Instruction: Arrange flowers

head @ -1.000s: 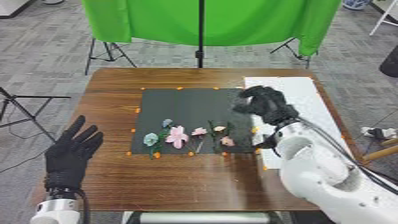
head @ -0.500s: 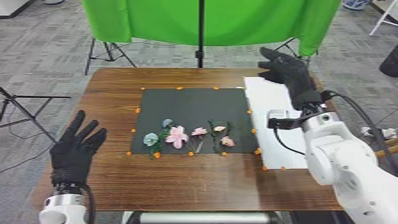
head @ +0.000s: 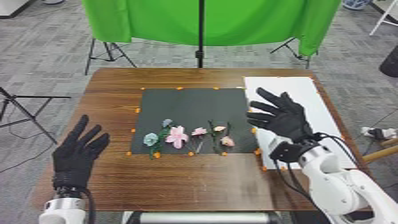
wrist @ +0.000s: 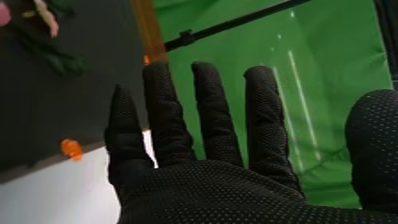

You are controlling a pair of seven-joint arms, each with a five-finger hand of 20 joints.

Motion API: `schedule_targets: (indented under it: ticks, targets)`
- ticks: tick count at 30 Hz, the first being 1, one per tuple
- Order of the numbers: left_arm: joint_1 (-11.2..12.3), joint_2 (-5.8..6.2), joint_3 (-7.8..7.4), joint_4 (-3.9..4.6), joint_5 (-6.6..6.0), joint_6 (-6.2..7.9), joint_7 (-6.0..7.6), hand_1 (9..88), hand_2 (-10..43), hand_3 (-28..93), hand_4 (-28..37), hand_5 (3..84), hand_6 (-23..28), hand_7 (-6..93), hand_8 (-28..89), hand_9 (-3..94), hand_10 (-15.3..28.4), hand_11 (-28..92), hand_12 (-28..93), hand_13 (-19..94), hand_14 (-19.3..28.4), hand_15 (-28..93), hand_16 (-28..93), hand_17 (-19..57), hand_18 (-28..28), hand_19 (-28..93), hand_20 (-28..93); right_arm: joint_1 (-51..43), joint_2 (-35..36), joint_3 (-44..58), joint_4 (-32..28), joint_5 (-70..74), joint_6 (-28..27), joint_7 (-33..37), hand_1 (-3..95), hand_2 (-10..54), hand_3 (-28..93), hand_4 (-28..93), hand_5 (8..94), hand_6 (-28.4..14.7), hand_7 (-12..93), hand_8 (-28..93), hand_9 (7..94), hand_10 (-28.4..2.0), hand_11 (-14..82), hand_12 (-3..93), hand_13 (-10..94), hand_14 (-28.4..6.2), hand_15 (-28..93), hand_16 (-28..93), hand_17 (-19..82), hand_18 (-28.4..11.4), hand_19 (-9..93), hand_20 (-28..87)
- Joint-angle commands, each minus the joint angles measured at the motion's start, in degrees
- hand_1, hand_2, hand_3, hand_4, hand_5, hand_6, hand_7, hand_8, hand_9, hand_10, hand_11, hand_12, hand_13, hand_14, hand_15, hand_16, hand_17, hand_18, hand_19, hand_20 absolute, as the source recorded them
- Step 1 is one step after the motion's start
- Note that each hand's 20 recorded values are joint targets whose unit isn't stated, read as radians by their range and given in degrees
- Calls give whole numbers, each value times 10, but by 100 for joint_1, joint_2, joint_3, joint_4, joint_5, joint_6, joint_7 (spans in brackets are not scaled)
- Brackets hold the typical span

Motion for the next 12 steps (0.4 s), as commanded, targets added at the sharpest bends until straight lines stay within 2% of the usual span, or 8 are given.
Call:
schedule_targets:
  ticks: [1, 2, 3, 4, 7, 8, 9, 12]
  targets:
    - [75, -78, 7, 82, 265, -114, -118, 172, 65, 798, -283, 335, 29, 65, -85, 305, 160, 183, 106, 206, 262, 506, -90, -59, 284, 543, 29, -5, -30, 44, 81, -287, 19, -157, 106, 72, 742, -283, 420, 66, 128, -126, 448, -115, 89, 140, 306, -194, 320, 147, 13, -254, 462, 206]
    - [65, -83, -11, 90, 327, -150, -151, 171, 64, 798, -283, 335, 28, 65, -85, 304, 159, 182, 106, 206, 262, 503, -91, -62, 284, 534, 25, 24, -20, 27, 100, -348, 25, -175, 105, 72, 744, -283, 419, 66, 129, -127, 447, -114, 89, 140, 306, -194, 319, 147, 12, -254, 462, 206]
    - [64, -65, -12, 94, 329, -170, -137, 170, 63, 798, -283, 335, 29, 65, -85, 304, 158, 182, 106, 207, 261, 498, -92, -63, 284, 526, 21, 44, -14, 24, 114, -369, 19, -184, 104, 72, 745, -283, 419, 66, 130, -127, 447, -114, 89, 140, 306, -193, 318, 148, 11, -254, 462, 206]
    - [44, -47, 5, 98, 269, -158, -93, 169, 63, 798, -283, 336, 29, 64, -85, 303, 158, 182, 106, 207, 261, 495, -92, -63, 284, 524, 19, 57, 0, 30, 126, -311, 6, -218, 104, 70, 746, -283, 418, 67, 130, -127, 447, -113, 88, 140, 305, -193, 318, 148, 10, -253, 462, 206]
    - [24, -43, -25, 102, 273, -143, -75, 168, 61, 799, -283, 336, 29, 64, -84, 302, 160, 181, 107, 205, 259, 491, -89, -66, 284, 522, 17, 103, -12, 18, 124, -513, 47, -190, 105, 69, 746, -283, 417, 67, 132, -128, 446, -113, 89, 141, 304, -192, 321, 153, 8, -251, 461, 206]
    - [53, -13, -18, 91, 233, -127, -18, 168, 61, 798, -283, 336, 29, 65, -84, 302, 160, 181, 107, 205, 260, 492, -88, -66, 284, 523, 17, 126, -33, 16, 126, -542, 38, -165, 106, 68, 747, -283, 417, 67, 132, -128, 446, -112, 89, 142, 304, -192, 327, 156, 7, -252, 462, 207]
    - [32, -32, -38, 90, 249, -150, -62, 168, 61, 799, -283, 337, 29, 65, -84, 303, 162, 182, 108, 204, 260, 492, -87, -67, 284, 523, 17, 108, -65, 42, 112, -515, 41, -169, 107, 68, 746, -283, 417, 67, 133, -128, 447, -113, 90, 143, 304, -191, 337, 159, 6, -252, 465, 210]
    - [41, -34, -57, 82, 265, -183, -52, 167, 60, 799, -283, 338, 31, 65, -83, 305, 167, 186, 110, 205, 260, 494, -85, -67, 284, 526, 19, 110, -158, 46, 86, -604, 60, -157, 107, 67, 745, -283, 415, 67, 133, -129, 445, -117, 94, 145, 305, -190, 347, 159, 6, -251, 469, 215]
